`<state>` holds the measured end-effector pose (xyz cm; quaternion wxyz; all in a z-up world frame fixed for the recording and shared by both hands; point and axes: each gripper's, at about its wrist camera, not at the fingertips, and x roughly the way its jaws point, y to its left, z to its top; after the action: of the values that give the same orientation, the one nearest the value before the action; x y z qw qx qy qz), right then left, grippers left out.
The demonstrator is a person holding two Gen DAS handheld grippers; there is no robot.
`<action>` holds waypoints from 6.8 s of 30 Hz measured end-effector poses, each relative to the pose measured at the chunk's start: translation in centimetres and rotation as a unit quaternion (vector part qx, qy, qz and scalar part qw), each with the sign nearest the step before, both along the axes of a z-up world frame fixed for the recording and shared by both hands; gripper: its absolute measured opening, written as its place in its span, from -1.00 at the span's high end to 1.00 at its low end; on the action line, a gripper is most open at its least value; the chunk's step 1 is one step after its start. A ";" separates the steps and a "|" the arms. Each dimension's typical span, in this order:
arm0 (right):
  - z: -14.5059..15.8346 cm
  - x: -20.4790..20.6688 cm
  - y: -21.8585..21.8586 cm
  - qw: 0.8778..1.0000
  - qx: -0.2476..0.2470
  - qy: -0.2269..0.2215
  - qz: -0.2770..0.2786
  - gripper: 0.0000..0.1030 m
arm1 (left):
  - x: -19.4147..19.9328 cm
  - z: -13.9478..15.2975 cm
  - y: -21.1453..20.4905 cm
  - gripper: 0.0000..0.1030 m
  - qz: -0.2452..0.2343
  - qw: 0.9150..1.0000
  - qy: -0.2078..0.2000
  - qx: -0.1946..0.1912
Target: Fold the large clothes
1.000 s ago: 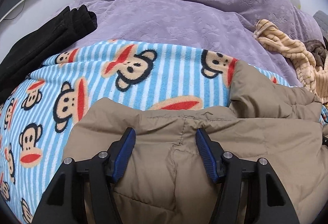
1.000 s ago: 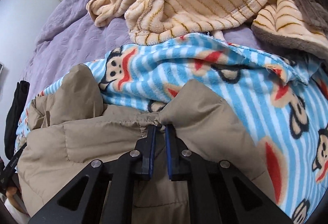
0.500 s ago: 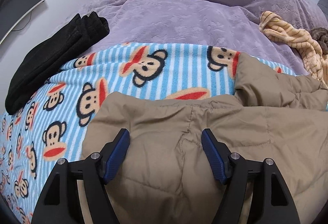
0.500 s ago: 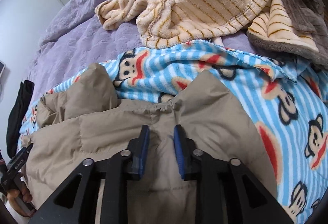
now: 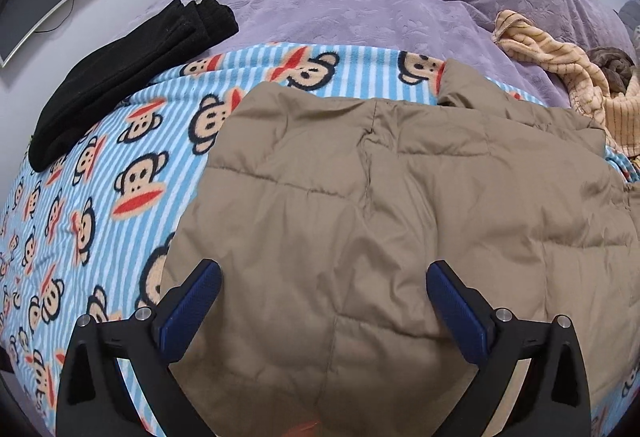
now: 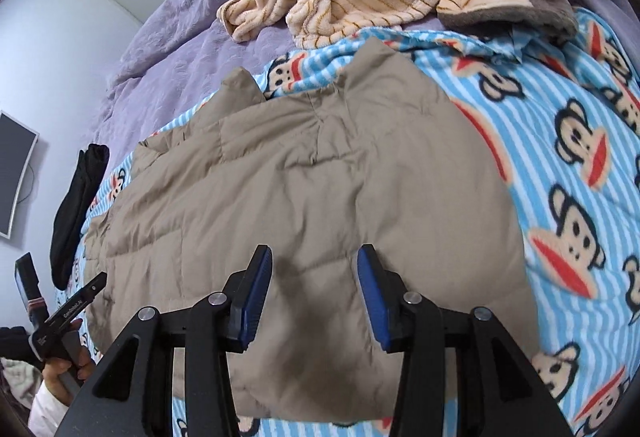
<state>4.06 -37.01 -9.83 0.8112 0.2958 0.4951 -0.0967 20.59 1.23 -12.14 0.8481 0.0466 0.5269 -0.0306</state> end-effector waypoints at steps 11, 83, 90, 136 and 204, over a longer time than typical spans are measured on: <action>-0.9 -6.1 2.2 0.999 0.046 0.013 -0.014 -0.27 | -4.9 -0.5 2.6 -1.00 0.010 0.999 0.037 -0.012; -6.4 -17.5 5.1 0.947 0.300 0.010 -0.112 0.51 | -20.9 -1.2 16.0 0.64 -0.014 0.951 0.102 -0.291; -5.5 -18.3 4.8 0.951 0.285 0.060 -0.106 0.29 | -25.8 -2.1 17.4 0.12 0.037 0.969 0.134 -0.206; -0.7 -22.8 7.4 0.977 0.128 0.165 0.032 -0.16 | -31.1 4.1 13.6 -0.98 0.053 0.995 0.086 -0.010; -0.9 -12.1 24.1 0.987 0.061 0.129 0.071 0.18 | -22.2 -1.0 18.5 -0.97 -0.069 0.983 0.153 -0.073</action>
<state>-8.06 -12.94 -10.75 0.7259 0.2940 0.6202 -0.0454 -1.63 19.69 -13.10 0.7544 0.0156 0.6424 -0.1343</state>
